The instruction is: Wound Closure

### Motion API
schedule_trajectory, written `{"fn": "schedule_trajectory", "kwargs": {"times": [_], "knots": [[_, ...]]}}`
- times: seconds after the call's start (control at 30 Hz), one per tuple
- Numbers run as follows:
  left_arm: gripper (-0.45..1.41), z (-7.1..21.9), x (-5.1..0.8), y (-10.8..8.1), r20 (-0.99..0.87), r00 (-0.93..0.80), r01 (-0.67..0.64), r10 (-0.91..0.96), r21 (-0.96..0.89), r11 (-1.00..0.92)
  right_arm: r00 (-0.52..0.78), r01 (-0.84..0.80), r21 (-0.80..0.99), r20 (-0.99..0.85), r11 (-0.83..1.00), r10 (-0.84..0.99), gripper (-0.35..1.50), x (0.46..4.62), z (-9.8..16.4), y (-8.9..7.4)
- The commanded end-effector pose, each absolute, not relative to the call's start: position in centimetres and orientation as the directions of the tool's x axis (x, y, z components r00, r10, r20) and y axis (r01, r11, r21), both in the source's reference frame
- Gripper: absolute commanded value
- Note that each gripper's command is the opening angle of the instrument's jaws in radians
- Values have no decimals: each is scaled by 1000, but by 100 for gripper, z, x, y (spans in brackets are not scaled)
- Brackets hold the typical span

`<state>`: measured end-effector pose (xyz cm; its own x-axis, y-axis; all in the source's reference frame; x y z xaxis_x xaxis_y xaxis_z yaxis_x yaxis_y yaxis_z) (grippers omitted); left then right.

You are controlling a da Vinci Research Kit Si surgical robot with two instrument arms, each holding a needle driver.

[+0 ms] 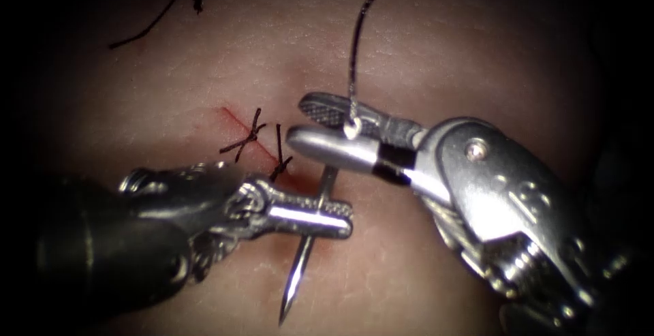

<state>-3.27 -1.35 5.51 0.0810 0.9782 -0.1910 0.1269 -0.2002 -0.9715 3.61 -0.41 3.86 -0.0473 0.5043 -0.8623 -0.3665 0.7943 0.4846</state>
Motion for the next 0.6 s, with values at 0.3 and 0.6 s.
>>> {"fn": "schedule_trajectory", "kwargs": {"times": [0.3,0.6], "knots": [[120,556,-328,-142,-492,107,5,864,-869,-495,3,-408,373,-912,834,410,-35,352,396,-43],[126,547,-283,-164,-668,-78,-191,740,-718,-669,148,-532,169,-946,830,287,-35,331,408,-46]]}}
